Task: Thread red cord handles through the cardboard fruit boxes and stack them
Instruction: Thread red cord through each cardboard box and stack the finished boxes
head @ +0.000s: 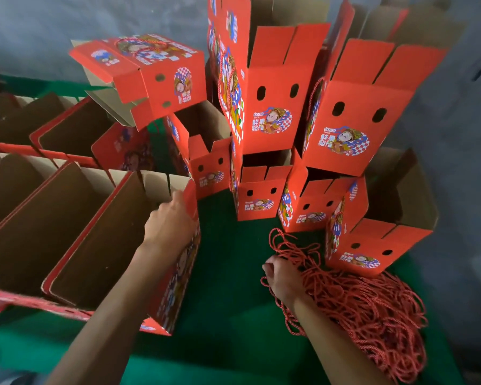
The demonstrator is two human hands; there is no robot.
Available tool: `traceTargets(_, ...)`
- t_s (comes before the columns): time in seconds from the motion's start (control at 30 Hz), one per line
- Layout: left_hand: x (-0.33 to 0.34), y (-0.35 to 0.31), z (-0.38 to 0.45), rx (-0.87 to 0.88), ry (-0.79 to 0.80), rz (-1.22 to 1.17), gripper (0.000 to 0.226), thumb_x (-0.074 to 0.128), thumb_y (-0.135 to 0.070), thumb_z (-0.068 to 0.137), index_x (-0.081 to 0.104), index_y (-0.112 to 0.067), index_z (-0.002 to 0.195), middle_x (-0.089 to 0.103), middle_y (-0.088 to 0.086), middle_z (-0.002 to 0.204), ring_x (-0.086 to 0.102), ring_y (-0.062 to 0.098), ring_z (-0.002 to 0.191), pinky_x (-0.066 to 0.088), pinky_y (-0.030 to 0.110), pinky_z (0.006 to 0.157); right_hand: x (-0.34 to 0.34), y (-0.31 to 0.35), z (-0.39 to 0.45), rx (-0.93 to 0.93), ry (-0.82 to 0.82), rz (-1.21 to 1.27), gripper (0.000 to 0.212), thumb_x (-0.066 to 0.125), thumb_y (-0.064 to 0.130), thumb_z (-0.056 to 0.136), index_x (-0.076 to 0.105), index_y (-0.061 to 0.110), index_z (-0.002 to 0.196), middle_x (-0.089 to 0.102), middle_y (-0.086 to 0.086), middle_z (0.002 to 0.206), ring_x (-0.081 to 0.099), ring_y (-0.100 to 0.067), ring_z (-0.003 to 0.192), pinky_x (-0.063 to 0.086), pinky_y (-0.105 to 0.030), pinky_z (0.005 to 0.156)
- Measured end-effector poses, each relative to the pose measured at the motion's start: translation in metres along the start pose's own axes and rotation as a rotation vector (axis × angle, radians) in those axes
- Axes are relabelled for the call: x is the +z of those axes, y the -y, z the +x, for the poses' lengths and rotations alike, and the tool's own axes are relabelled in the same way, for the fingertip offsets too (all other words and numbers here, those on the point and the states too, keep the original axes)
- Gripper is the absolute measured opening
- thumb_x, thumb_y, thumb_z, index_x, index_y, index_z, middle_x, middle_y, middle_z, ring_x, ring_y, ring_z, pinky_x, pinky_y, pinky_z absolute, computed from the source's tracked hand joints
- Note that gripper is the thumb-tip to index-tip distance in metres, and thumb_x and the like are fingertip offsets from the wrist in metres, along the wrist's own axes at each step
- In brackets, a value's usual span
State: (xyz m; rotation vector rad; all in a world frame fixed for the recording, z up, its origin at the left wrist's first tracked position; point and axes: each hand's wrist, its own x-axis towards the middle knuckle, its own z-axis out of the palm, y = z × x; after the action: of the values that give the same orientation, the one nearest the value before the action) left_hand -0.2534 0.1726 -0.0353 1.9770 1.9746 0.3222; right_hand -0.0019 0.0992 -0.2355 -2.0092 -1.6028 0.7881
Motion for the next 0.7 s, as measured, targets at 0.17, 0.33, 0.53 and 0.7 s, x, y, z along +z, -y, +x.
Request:
traceTargets(0.17, -0.006, -0.001, 0.003, 0.002, 0.232, -0.047, 0.021, 0.054, -0.017, 0.094, 0.059, -0.013, 0.114, 0.067, 0.003, 0.092, 0.068, 0.022, 0.078, 0.06, 0.035, 0.064, -0.027, 0.058, 0.009, 0.061, 0.019, 0.518, 0.007, 0.058, 0.016, 0.105, 0.064, 0.014, 0.105, 0.073, -0.008, 0.096, 0.067, -0.016, 0.058, 0.058, -0.031, 0.057)
traceTargets(0.33, 0.007, -0.029, -0.01, 0.116, 0.26, -0.09, 0.009, 0.054, -0.023, 0.091, 0.053, -0.027, 0.083, 0.059, -0.01, 0.077, 0.058, 0.007, 0.064, 0.042, 0.018, 0.05, -0.061, 0.096, 0.006, 0.016, -0.013, 0.629, 0.007, 0.066, 0.016, 0.101, 0.07, 0.019, 0.105, 0.075, 0.001, 0.098, 0.062, -0.018, 0.048, 0.05, -0.029, 0.048)
traceTargets(0.53, 0.029, -0.058, -0.027, 0.213, 0.399, -0.198, 0.021, 0.057, -0.032, 0.086, 0.052, -0.031, 0.106, 0.065, -0.007, 0.091, 0.066, 0.012, 0.078, 0.054, 0.027, 0.064, -0.08, 0.084, -0.013, 0.086, -0.044, 0.72, 0.015, 0.081, 0.021, 0.088, 0.074, 0.009, 0.092, 0.073, -0.002, 0.074, 0.064, -0.011, 0.058, 0.053, -0.02, 0.055)
traceTargets(0.7, 0.033, -0.07, -0.025, 0.165, 0.506, -0.354, 0.026, 0.056, -0.026, 0.093, 0.052, -0.024, 0.118, 0.065, -0.001, 0.105, 0.066, 0.018, 0.093, 0.056, 0.035, 0.077, -0.05, 0.039, -0.019, 0.28, 0.017, 0.732, 0.015, 0.066, -0.004, 0.096, 0.069, 0.008, 0.086, 0.069, -0.007, 0.073, 0.064, -0.014, 0.057, 0.054, -0.024, 0.056)
